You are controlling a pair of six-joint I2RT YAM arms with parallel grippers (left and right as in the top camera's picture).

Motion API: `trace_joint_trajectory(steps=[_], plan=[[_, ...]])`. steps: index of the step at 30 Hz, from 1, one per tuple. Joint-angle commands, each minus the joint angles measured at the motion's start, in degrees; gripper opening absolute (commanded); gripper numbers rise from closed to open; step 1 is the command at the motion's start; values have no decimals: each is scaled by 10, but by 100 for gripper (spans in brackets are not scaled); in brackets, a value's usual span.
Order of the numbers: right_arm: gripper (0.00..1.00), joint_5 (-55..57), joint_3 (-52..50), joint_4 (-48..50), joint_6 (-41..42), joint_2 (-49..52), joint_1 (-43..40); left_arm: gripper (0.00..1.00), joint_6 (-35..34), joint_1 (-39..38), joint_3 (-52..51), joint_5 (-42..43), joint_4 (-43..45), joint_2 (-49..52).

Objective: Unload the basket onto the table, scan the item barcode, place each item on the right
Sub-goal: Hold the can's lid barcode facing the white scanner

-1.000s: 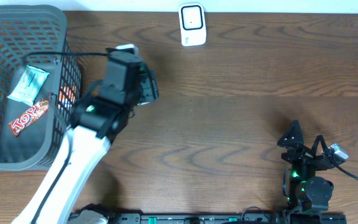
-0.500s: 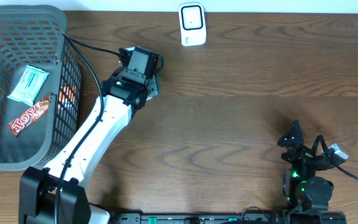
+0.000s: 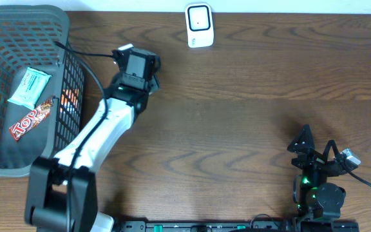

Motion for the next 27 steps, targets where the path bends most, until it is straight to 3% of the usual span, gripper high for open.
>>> trace_joint_trajectory(steps=[1, 27], plan=[[99, 1, -1, -2, 3, 3, 5, 66, -12, -18, -13, -9, 23, 39], [99, 1, -1, -2, 3, 15, 5, 66, -24, -70, -14, -7, 73, 123]])
